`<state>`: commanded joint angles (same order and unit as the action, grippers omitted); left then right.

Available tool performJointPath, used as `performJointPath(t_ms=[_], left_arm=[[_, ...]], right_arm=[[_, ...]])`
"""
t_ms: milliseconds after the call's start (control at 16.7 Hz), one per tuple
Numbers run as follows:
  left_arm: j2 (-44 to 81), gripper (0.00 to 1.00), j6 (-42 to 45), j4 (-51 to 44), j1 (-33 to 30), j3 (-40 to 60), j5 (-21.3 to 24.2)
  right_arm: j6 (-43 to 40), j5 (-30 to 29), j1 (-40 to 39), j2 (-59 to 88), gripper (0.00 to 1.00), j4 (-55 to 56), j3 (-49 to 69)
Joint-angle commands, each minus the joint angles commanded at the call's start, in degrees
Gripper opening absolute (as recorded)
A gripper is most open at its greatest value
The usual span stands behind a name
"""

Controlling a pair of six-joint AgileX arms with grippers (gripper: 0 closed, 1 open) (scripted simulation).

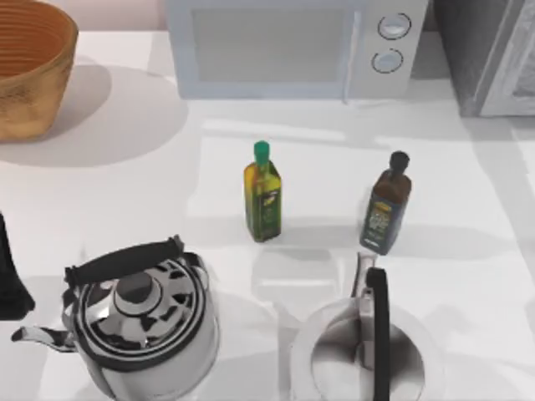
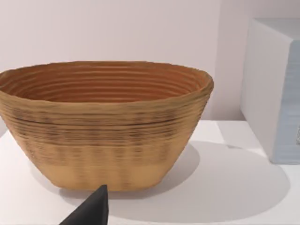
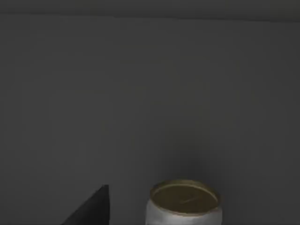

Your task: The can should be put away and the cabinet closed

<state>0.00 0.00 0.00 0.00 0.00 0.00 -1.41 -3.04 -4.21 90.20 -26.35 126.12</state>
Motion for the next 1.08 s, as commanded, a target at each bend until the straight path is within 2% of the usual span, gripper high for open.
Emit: performJointPath(t_ms=[660,840,1080], left_arm=[[0.00,1.00,0.00,0.00,0.00,0.00,0.00],[0.00,1.00,0.00,0.00,0.00,0.00,0.00],[0.00,1.00,0.00,0.00,0.00,0.00,0.00]], right_arm=[[-0.67,4.00,2.61,-59.69,1.00,19.01,-86.32],[-0.08,3.94,3.31,-73.00,1.00,22.43,-104.34],[0.86,3.44,3.95,-85.29,1.00,25.32,-119.95]])
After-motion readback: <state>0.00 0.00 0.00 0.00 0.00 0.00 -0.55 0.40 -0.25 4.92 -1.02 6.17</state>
